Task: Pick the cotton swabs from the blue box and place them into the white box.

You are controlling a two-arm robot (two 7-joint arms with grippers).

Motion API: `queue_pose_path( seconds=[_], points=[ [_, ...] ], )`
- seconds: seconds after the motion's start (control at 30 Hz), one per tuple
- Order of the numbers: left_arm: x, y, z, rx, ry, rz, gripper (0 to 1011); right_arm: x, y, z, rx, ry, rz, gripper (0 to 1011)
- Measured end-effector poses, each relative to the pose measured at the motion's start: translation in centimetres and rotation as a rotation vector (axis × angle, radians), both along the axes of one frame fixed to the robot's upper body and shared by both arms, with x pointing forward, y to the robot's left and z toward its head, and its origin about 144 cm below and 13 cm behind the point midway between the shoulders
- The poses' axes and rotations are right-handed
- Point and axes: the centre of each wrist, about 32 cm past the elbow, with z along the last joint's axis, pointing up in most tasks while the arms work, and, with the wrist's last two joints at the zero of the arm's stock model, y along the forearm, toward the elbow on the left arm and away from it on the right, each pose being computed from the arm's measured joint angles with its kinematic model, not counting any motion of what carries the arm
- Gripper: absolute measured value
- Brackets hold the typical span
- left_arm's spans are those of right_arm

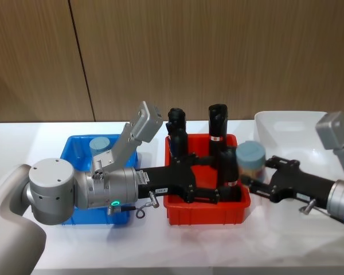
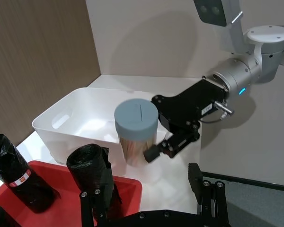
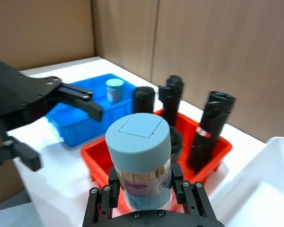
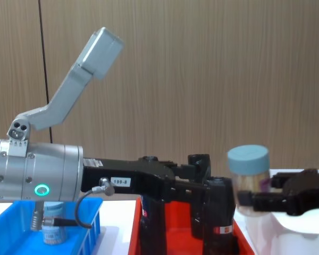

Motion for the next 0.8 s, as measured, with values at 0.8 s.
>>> queue_pose_path(
  seconds=[0.8],
  points=[
    [0.0, 0.0, 0.0, 0.000, 0.000, 0.000, 1004, 2.0, -4.1, 1.8, -0.046, -0.071, -0.185, 648]
  ],
)
